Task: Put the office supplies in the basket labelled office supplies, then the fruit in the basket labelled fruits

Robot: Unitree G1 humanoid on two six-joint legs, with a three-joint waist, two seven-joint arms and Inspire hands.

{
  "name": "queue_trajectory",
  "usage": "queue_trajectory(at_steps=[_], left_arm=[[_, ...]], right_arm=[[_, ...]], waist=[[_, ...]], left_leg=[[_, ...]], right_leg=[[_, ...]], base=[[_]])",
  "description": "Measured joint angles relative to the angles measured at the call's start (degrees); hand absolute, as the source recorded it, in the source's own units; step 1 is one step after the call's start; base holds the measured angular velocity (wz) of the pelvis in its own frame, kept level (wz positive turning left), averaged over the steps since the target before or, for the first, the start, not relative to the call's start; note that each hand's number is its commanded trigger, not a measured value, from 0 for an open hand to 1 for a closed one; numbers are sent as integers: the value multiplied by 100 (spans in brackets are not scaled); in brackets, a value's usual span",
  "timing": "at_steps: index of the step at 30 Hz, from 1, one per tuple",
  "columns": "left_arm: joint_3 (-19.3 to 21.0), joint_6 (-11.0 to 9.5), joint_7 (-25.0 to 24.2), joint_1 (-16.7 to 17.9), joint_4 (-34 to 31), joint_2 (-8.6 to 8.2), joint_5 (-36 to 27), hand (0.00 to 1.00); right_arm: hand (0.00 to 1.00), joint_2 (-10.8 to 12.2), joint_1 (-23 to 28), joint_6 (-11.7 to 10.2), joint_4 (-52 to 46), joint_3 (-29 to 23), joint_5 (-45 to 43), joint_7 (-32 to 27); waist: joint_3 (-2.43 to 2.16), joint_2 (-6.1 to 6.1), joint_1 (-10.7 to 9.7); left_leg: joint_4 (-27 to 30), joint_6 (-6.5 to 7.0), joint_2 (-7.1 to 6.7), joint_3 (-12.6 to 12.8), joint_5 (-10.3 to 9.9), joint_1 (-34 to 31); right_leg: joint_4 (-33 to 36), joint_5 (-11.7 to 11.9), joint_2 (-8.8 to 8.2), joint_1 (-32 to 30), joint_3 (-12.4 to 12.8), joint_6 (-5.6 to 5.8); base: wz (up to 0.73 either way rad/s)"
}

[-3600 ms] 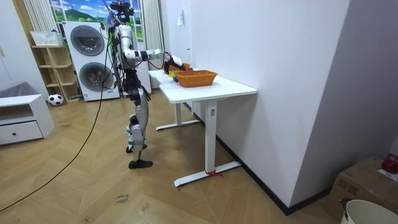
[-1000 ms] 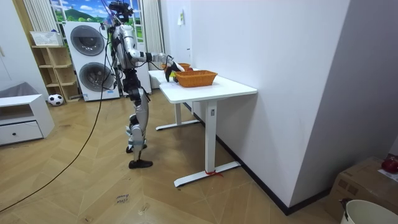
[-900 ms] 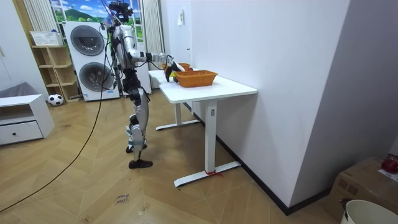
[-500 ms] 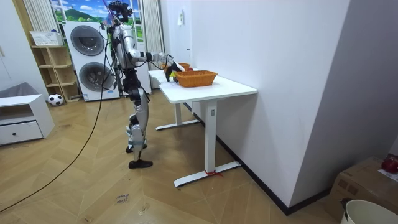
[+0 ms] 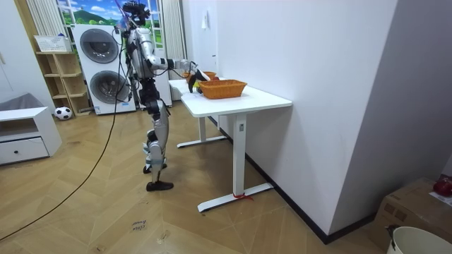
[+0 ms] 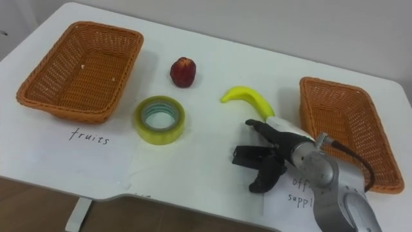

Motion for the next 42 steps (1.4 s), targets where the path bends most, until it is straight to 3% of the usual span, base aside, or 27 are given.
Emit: queue_trajectory(at_steps=[8,13,21,22,23,25,42], left_arm=[[-146,32,141,2,-71,3,12,0],[-185,169,154,-19,-106,6,38,0],[-185,293,153,-56,-105,12,55,0],[-184,318,153,-57,-105,12,55,0],[-184,333,153,-59,-106,13,55,0],[-184,349,153,-63,-106,18,55,0],[-206,348,144,-138,-106,10,59,0]], right_arm=[[0,28,-230,185,234,125,-5,173],[0,27,-251,346,250,176,-48,334],[0,27,-312,388,353,216,-60,390],[5,27,-330,406,367,227,-61,398],[25,27,-340,423,370,237,-64,401],[100,27,-356,453,379,298,-80,405],[100,44,-660,577,649,416,-925,89]], waist=[[-7,-35,10],[-15,-46,51],[-9,-55,72],[-9,-55,72],[-9,-55,71],[-9,-55,70],[-11,-56,179]], left_leg=[[8,0,0,-26,0,1],[11,0,0,-29,0,44],[3,0,0,-53,0,81],[5,0,0,-59,0,81],[6,0,0,-62,0,80],[14,0,0,-71,0,77],[22,0,-5,-206,0,82]], right_leg=[[3,0,0,19,-20,0],[7,0,1,48,-11,0],[5,0,1,97,-49,0],[5,0,1,100,-57,0],[5,0,1,101,-59,0],[6,0,1,106,-64,0],[-2,1,5,184,-128,-1]], base=[[0],[0],[0],[0],[0],[0],[4]])
